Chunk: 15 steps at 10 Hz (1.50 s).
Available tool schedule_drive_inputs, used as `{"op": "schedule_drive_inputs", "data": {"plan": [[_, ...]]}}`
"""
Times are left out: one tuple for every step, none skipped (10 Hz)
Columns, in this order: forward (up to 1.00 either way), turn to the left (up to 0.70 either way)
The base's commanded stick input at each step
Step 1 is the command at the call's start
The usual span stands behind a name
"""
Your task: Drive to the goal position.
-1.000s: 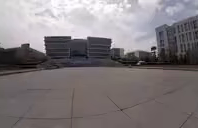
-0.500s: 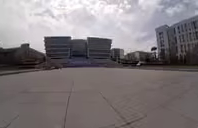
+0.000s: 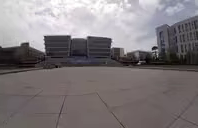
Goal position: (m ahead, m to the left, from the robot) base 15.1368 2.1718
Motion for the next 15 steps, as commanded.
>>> {"op": "schedule_drive_inputs", "data": {"plan": [[0.68,0.0],[0.68,0.0],[0.68,0.0],[0.68,0.0],[0.68,0.0],[0.68,0.0],[0.68,0.0],[0.68,0.0],[0.68,0.0],[0.68,0.0],[0.68,0.0],[0.68,0.0],[0.68,0.0],[0.68,0.0],[0.68,0.0]]}}
